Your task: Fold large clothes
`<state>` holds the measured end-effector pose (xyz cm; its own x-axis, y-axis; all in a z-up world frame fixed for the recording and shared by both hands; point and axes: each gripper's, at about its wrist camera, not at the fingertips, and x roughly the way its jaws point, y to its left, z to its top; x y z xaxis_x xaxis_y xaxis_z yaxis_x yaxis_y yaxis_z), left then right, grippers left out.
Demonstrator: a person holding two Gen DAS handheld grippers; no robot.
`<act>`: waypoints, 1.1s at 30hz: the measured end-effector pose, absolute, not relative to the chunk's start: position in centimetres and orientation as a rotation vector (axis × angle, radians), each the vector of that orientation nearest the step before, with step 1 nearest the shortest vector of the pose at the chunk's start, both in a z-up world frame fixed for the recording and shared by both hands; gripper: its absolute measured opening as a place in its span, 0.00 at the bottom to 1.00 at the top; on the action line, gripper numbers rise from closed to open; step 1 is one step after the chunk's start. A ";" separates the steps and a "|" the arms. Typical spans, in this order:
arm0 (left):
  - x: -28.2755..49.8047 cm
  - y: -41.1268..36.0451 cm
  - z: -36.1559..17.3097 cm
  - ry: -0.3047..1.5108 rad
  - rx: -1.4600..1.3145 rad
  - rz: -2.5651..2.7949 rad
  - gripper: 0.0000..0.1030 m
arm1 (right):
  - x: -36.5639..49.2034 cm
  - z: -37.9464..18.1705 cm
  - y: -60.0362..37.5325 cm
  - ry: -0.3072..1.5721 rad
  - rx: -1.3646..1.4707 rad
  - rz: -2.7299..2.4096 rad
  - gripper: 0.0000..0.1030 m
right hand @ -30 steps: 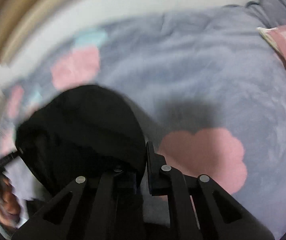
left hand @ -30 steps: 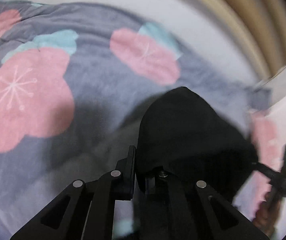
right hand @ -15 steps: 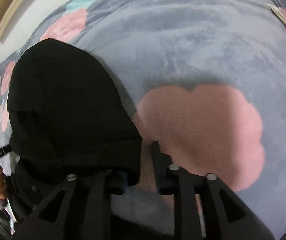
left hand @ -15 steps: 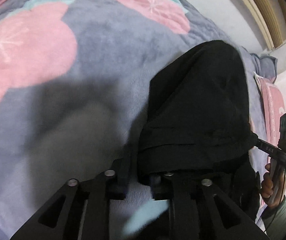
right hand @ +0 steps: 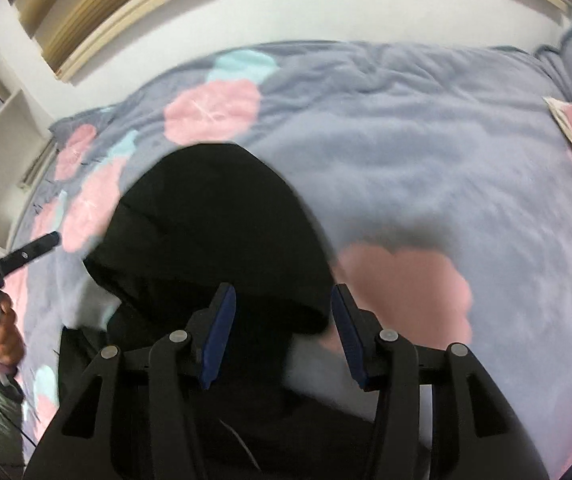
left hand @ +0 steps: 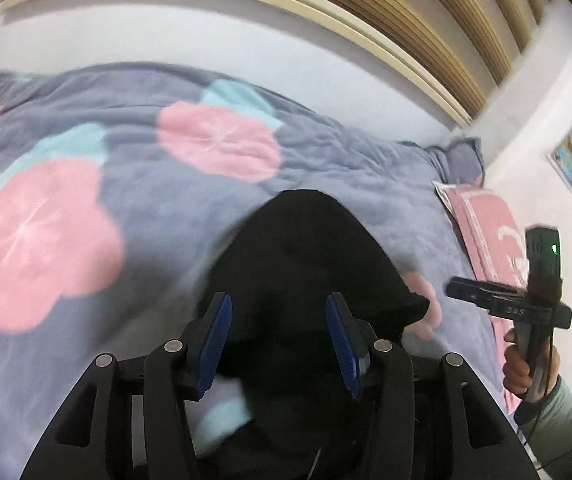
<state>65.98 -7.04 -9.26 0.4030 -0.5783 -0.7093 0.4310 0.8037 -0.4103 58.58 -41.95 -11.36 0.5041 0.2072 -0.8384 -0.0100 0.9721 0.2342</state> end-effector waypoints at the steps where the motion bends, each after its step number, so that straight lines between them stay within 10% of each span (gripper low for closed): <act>1: 66.7 -8.1 -10.1 0.991 -0.157 -0.644 0.49 | 59.6 -12.2 -41.3 1.052 0.209 0.139 0.51; 10: 68.9 -10.4 -21.5 1.251 -0.186 -0.568 0.49 | 61.7 -20.9 -40.4 1.223 0.168 0.114 0.51; 20: 67.8 -9.1 -14.9 1.087 -0.111 -0.637 0.49 | 61.5 -14.8 -42.1 1.149 0.151 0.188 0.54; 24: 69.9 -8.4 -11.7 1.022 -0.120 -0.660 0.66 | 63.7 -11.9 -42.8 1.094 0.158 0.221 0.72; 33: 77.4 -10.5 -17.2 1.222 -0.193 -0.760 0.67 | 70.2 -16.1 -43.7 1.179 0.208 0.354 0.74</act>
<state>77.42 -10.54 -17.24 0.1338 -0.6183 -0.7745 0.4211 0.7429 -0.5204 70.22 -43.65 -16.10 0.3360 0.3766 -0.8633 -0.1618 0.9261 0.3409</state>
